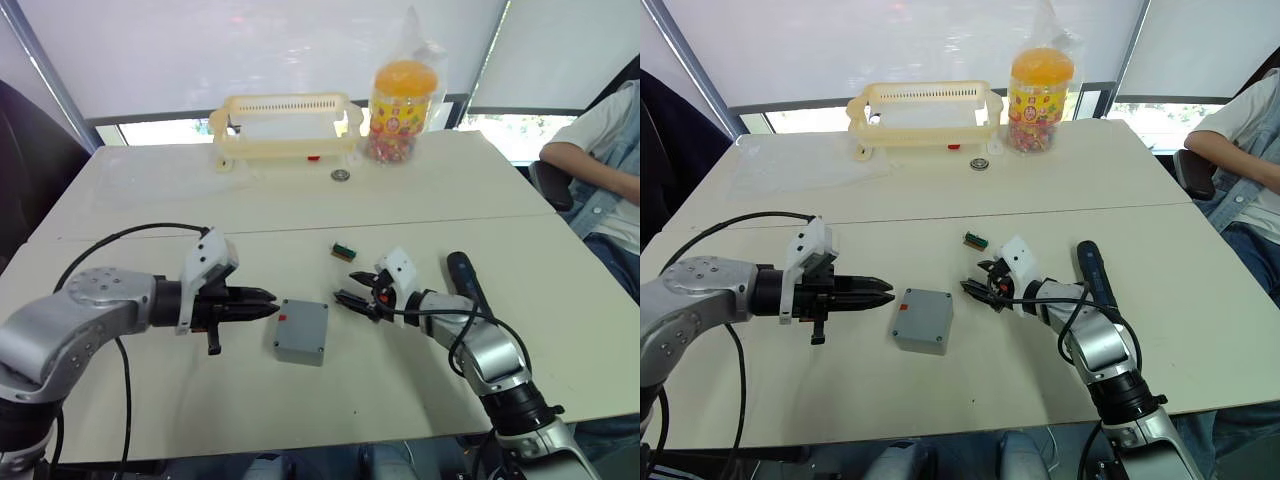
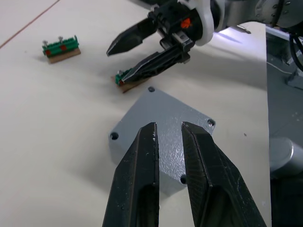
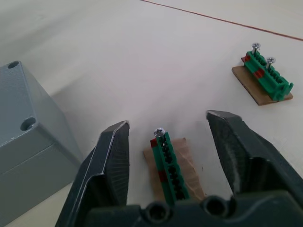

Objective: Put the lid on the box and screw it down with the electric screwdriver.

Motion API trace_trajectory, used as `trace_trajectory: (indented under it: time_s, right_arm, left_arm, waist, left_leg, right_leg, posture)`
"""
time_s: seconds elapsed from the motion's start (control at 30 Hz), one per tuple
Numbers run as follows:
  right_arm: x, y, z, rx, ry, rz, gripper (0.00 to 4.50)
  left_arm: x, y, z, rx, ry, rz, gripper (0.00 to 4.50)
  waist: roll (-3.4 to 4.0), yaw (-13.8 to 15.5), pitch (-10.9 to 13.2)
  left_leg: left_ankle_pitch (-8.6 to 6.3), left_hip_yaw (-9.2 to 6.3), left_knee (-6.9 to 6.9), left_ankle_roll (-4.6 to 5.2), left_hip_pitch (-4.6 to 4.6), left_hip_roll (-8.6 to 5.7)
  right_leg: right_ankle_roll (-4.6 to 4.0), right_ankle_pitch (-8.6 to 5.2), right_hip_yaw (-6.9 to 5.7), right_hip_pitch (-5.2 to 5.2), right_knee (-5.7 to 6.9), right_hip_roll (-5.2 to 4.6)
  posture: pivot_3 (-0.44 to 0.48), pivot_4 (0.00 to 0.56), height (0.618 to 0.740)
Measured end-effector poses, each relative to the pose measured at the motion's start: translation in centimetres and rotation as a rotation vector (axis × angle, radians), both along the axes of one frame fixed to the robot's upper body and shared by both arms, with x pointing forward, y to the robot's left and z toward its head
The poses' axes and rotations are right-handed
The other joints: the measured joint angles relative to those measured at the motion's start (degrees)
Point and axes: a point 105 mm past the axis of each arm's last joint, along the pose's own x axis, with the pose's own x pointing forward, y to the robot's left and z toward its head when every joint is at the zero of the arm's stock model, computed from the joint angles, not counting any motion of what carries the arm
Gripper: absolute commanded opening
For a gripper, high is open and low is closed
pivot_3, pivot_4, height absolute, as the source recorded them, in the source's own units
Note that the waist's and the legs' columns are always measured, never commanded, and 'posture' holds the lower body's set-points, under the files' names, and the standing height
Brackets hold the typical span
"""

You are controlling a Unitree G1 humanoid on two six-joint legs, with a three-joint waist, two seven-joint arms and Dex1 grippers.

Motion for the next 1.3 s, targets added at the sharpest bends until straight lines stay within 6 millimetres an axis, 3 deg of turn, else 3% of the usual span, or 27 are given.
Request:
trace_trajectory:
  time_s: [0.2,0.33,0.73,0.87,0.9,1.3]
  right_arm:
    - [0.0,0.38,-0.42,-0.007,0.005,0.005,2.66]
    - [0.01,0.41,-0.4,-0.011,-0.002,0.006,1.37]
    - [-0.04,0.46,-0.71,-0.028,-0.005,0.007,1.37]
    - [-0.02,0.38,-0.95,-0.035,0.001,0.005,0.11]
    - [-0.02,0.37,-0.98,-0.037,0.0,0.005,0.04]
    - [0.08,0.23,-0.68,-0.015,0.001,-0.009,0.04]
  left_arm:
    - [-0.1,-0.31,-0.55,-0.001,0.016,-0.004,0.76]
    - [-0.09,-0.31,-0.66,-0.002,0.014,0.002,0.76]
    - [-0.04,-0.33,-0.66,-0.004,0.005,0.004,0.76]
    - [-0.04,-0.38,-0.67,-0.004,0.002,0.001,0.76]
    - [-0.04,-0.4,-0.7,-0.004,0.003,0.001,0.76]
    - [0.04,-0.38,-0.77,0.001,-0.004,0.004,0.76]
  waist:
    - [0.0,0.0,0.0]
    - [0.0,0.0,0.0]
    - [0.0,0.01,0.0]
    - [0.0,0.01,0.0]
    - [0.0,0.01,0.0]
    - [0.0,0.02,0.0]
  left_leg:
    - [0.01,0.0,0.0,-0.01,0.0,0.0]
    - [0.01,0.0,0.0,-0.01,0.0,0.0]
    - [0.01,0.0,0.0,-0.01,0.0,0.0]
    - [0.01,0.0,0.0,-0.02,0.0,0.0]
    - [0.01,0.0,0.0,-0.02,0.0,0.0]
    - [0.01,0.0,0.0,-0.02,0.0,0.0]
  right_leg:
    - [0.0,0.0,0.0,0.0,0.01,0.0]
    - [0.0,0.0,0.0,0.0,0.01,0.0]
    - [0.0,0.0,0.0,0.0,0.01,0.0]
    - [0.0,0.0,0.01,0.0,0.01,0.0]
    - [0.0,0.0,0.0,0.0,0.01,0.0]
    - [0.0,0.0,0.0,0.0,0.01,0.0]
  posture:
    - [0.0,0.15,0.74]
    - [0.0,0.15,0.74]
    - [0.0,0.15,0.74]
    - [0.0,0.15,0.74]
    - [0.0,0.15,0.74]
    - [0.0,0.15,0.74]
